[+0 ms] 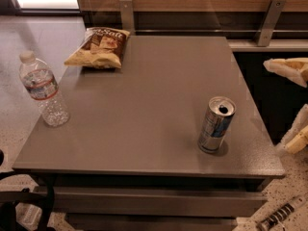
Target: Move redbull can near brown chip bag
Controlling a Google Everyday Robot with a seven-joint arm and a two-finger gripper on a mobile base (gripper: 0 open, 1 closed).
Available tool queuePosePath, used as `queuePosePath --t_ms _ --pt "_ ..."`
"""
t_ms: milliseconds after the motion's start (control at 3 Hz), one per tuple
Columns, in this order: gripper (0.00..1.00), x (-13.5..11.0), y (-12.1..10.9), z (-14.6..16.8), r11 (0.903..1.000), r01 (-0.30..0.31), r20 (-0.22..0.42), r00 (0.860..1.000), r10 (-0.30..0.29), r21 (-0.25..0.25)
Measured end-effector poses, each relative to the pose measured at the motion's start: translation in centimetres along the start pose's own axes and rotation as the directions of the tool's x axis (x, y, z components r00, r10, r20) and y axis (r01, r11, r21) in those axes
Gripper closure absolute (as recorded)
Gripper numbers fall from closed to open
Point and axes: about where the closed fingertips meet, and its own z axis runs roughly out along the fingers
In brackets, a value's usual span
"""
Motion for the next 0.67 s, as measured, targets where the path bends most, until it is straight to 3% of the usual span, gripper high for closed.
queuePosePath --t_ms 333,667 --pt "0.0 -0.9 0.0 2.1 1.0 -0.001 0.226 0.974 0.002 -0.004" --pt "0.0 -1.9 0.0 3.6 0.9997 -0.005 0.388 0.921 0.013 -0.022"
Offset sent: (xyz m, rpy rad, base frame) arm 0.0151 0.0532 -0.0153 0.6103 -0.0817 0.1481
